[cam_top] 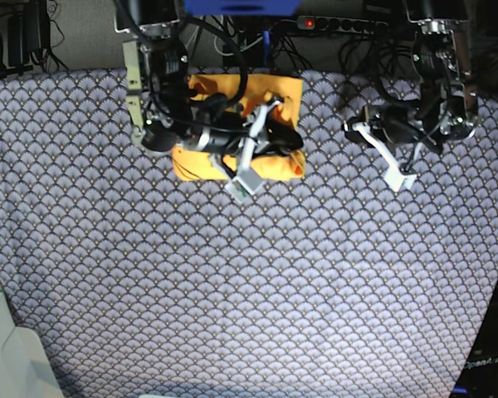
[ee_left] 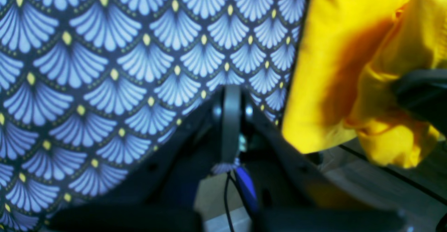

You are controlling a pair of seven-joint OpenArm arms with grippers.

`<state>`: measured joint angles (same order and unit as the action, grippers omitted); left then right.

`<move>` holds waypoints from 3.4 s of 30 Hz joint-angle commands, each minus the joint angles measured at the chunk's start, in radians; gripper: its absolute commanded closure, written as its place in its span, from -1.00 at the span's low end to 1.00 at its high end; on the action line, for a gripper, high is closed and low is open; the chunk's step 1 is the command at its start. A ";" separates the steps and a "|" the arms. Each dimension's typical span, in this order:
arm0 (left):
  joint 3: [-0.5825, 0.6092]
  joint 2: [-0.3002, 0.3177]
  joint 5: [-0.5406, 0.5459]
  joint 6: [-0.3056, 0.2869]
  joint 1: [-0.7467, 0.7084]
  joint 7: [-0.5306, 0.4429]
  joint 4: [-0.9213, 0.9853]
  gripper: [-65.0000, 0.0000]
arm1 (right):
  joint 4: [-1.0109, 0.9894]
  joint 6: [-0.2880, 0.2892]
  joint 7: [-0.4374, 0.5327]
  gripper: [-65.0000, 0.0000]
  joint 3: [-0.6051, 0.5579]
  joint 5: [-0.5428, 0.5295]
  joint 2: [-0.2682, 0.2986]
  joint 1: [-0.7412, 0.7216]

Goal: Fold the T-shirt properly
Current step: 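Lift the strip end with the right gripper and fold it onto the stack, then grasp the sides of the yellow bundle with both grippers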

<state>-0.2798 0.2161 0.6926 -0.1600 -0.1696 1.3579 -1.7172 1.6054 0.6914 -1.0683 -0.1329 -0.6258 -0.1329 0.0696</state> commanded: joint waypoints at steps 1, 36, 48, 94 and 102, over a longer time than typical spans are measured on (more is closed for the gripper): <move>-0.003 0.009 0.014 0.001 0.008 -0.008 -0.020 1.00 | 0.016 0.007 0.027 1.00 0.000 -0.029 0.005 -0.018; -0.270 0.065 0.026 -0.006 -0.009 0.038 -0.047 1.00 | 0.289 0.007 -0.049 0.19 -0.093 -0.032 0.160 -0.034; -0.154 0.010 0.042 -0.006 -0.029 0.038 -0.209 1.00 | 0.154 0.007 0.167 1.00 -0.090 -0.033 0.362 0.072; 0.399 -0.146 -0.133 0.001 0.212 -0.127 0.227 1.00 | 0.026 0.007 0.273 1.00 0.032 -0.030 0.527 0.138; 0.397 -0.145 -0.135 0.001 0.230 -0.127 0.227 1.00 | -0.021 0.007 0.316 1.00 0.028 -0.035 0.522 0.160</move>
<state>0.1150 0.0715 0.5613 -0.1608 0.0456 1.2362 -1.4826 1.5768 0.7063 -0.7284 -0.1078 -0.6849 0.3801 0.2226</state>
